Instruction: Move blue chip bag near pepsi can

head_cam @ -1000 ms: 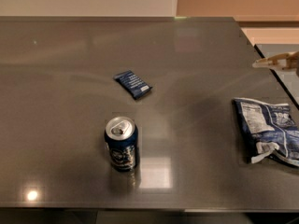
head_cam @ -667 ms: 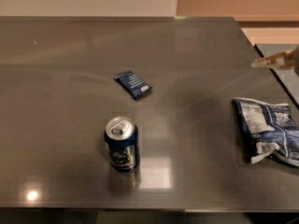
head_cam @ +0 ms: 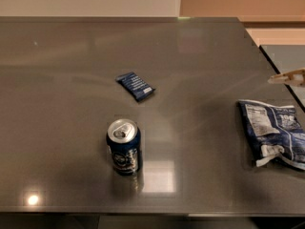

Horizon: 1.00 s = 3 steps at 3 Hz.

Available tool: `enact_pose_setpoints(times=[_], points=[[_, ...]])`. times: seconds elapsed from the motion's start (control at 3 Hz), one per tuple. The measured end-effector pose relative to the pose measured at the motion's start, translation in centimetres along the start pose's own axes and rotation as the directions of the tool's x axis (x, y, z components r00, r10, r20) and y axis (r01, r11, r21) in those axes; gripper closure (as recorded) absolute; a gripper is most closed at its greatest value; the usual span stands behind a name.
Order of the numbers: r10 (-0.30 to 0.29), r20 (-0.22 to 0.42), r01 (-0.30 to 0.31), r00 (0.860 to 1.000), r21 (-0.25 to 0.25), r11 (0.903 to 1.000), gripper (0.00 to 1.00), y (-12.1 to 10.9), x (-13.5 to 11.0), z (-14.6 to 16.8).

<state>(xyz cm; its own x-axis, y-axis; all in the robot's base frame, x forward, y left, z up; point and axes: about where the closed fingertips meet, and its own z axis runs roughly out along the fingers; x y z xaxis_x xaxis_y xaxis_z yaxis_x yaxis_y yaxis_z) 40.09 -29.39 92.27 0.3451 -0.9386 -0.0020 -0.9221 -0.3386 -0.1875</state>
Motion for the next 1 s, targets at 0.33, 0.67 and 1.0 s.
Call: enact_pose_setpoints(times=[0.33, 0.67, 1.0], points=[[-0.033, 0.024, 0.033, 0.999, -0.010, 0.9994, 0.00, 1.7, 0.6, 1.3], [-0.077, 0.042, 0.078, 0.996, -0.021, 0.9968, 0.00, 2.4, 1.1, 2.9], [-0.122, 0.061, 0.123, 0.991, -0.021, 0.9921, 0.00, 2.3, 1.4, 4.6]])
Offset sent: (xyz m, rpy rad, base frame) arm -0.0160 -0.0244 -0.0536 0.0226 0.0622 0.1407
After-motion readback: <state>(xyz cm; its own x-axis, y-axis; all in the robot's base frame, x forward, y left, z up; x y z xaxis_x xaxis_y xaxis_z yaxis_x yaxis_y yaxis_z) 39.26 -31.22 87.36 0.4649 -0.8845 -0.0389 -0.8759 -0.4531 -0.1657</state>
